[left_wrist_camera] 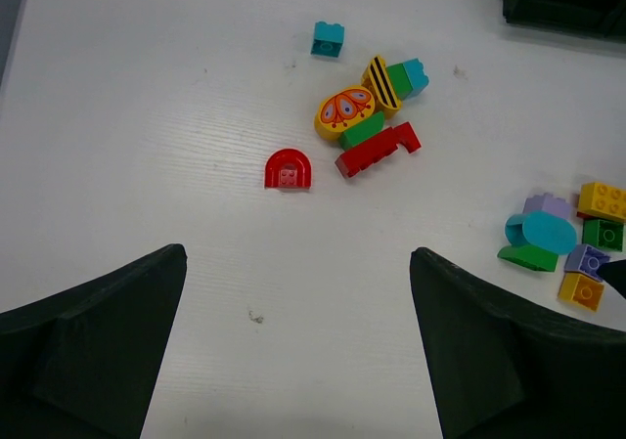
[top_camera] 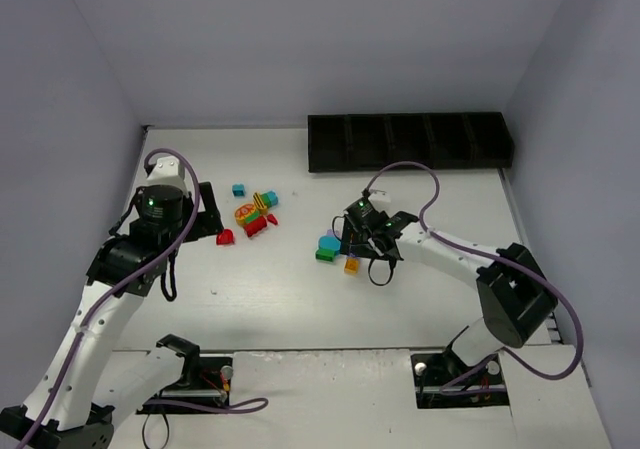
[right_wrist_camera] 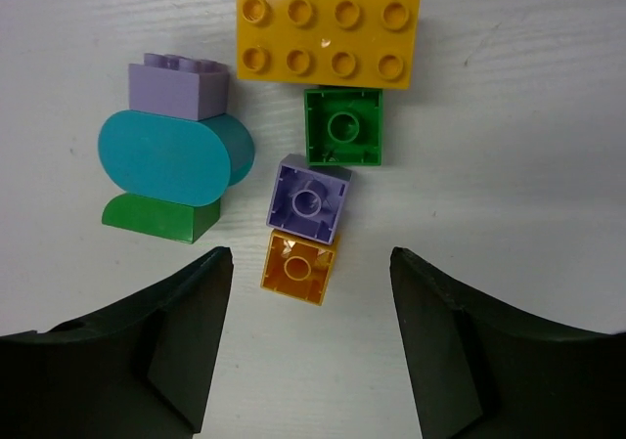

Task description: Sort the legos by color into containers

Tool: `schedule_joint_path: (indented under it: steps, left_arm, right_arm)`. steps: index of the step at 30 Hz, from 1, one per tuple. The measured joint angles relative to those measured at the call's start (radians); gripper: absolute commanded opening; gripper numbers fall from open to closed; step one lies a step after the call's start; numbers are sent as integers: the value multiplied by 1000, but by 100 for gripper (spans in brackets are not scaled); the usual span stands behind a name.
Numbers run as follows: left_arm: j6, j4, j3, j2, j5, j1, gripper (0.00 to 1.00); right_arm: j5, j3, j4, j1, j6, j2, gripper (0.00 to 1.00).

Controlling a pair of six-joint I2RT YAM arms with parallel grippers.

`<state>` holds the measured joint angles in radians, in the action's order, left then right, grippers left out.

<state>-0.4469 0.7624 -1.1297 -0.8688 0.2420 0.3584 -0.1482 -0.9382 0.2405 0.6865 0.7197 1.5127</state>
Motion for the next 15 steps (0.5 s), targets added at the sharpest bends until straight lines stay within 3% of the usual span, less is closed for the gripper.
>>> schedule_joint_path:
  steps: [6,15]
  left_arm:
    - [0,1,14,1,-13,0,90]
    - [0,0,14,1,-21,0,90]
  right_arm:
    - [-24,4,2,21,79,78,52]
    - [-47,-6,-14,21,120,153,51]
